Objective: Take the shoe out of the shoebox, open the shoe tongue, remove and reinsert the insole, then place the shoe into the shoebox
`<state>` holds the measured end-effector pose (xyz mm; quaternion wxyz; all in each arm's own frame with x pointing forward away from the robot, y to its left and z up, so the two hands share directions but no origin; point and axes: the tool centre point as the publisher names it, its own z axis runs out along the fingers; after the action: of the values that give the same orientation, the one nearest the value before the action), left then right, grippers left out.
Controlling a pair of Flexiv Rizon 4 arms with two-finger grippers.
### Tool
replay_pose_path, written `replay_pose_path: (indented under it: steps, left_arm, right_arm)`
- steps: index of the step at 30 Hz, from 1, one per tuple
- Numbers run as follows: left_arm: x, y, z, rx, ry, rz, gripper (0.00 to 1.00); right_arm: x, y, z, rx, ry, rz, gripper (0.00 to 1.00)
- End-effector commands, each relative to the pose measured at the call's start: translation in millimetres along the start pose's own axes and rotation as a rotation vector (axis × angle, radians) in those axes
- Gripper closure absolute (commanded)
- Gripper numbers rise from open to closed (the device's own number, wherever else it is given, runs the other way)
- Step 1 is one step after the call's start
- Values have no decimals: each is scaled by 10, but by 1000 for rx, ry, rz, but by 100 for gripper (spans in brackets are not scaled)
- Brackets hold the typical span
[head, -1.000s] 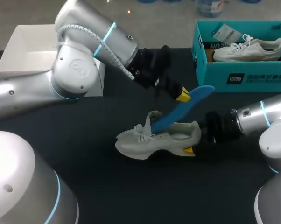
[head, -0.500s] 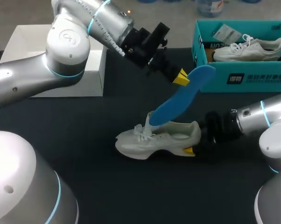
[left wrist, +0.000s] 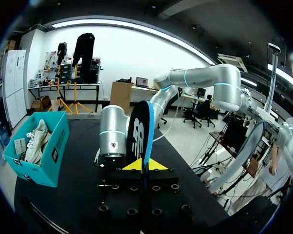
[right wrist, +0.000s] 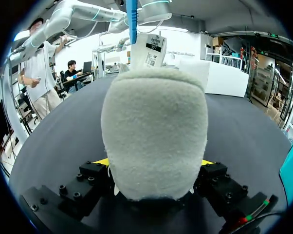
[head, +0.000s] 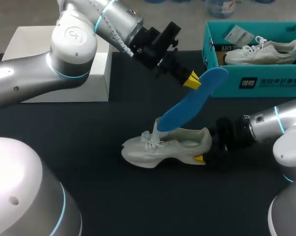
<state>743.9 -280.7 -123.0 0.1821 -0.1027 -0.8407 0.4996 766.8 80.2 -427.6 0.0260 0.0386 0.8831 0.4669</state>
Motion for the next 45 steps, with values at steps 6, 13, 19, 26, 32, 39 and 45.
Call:
replay_pose_path:
  steps: [6, 13, 19, 26, 32, 39, 45]
  left_arm:
    - [-7, 2, 4, 0, 1, 1, 100]
    - [215, -105, -44, 151, 21, -113, 100]
    - [493, -391, -184, 352, 30, -171, 100]
    - [827, -690, -192, 554, 156, -206, 100]
    - [1058, -895, -224, 639, 191, -245, 100]
    - [1416, -1052, -373, 663, 179, -260, 100]
    - [1679, -1102, -487, 632, 183, -293, 100]
  right_arm:
    - [10, -6, 21, 4, -2, -1, 100]
    - [10, -6, 21, 4, -2, -1, 100]
    - [10, -6, 21, 4, -2, -1, 100]
    - [10, -6, 21, 4, -2, -1, 100]
    - [10, -6, 21, 4, -2, -1, 100]
    - [10, -6, 21, 4, -2, -1, 100]
    - [10, -6, 21, 4, -2, -1, 100]
